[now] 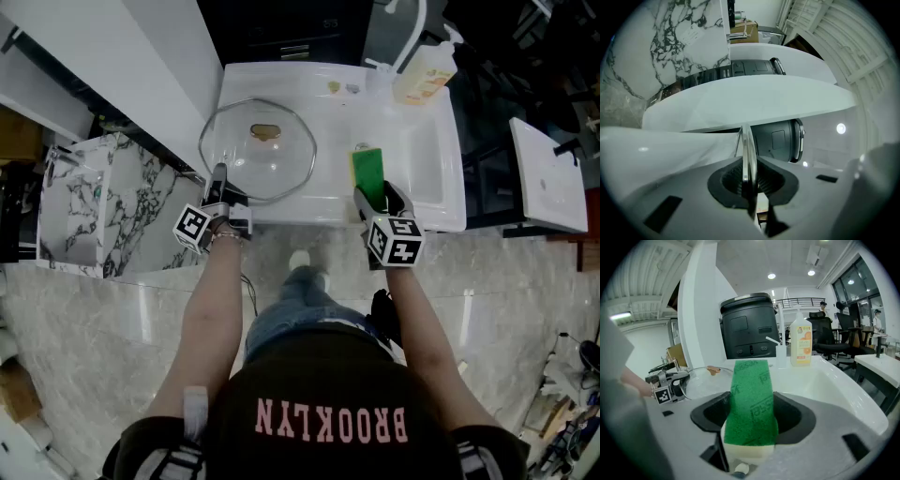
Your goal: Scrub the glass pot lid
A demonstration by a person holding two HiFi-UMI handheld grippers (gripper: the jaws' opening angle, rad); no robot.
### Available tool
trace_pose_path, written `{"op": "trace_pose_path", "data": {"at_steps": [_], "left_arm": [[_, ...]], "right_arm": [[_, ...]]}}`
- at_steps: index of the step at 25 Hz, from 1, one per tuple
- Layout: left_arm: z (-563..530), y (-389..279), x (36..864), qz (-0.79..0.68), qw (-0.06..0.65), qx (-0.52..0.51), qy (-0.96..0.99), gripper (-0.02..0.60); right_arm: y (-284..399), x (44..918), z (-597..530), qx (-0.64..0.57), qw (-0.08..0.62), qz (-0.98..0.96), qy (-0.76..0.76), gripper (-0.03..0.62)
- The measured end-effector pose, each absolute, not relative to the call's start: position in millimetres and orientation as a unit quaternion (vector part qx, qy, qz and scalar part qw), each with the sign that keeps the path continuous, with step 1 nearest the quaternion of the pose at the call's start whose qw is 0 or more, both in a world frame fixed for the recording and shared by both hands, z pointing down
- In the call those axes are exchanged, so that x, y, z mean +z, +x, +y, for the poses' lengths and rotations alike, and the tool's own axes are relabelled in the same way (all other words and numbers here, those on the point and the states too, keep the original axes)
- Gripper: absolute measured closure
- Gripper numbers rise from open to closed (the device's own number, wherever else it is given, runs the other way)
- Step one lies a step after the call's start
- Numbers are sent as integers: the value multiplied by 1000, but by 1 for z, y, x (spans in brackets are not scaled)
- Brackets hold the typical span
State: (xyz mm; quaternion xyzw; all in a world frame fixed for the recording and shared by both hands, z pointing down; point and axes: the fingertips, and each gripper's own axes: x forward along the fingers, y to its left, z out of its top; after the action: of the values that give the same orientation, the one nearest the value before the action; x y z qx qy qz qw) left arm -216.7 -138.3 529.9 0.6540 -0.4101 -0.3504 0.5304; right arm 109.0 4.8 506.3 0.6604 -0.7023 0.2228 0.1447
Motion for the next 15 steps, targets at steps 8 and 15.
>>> {"op": "trace_pose_path", "data": {"at_steps": [8,15], "left_arm": [[-139,-217,528,-404,531,-359,653,560],[-140,-216,527,-395,530,-362,657,560]], "right_arm": [[101,502,-5,220,147,-709,653,321],[66,494,-23,186,180,-748,611,322]]}}
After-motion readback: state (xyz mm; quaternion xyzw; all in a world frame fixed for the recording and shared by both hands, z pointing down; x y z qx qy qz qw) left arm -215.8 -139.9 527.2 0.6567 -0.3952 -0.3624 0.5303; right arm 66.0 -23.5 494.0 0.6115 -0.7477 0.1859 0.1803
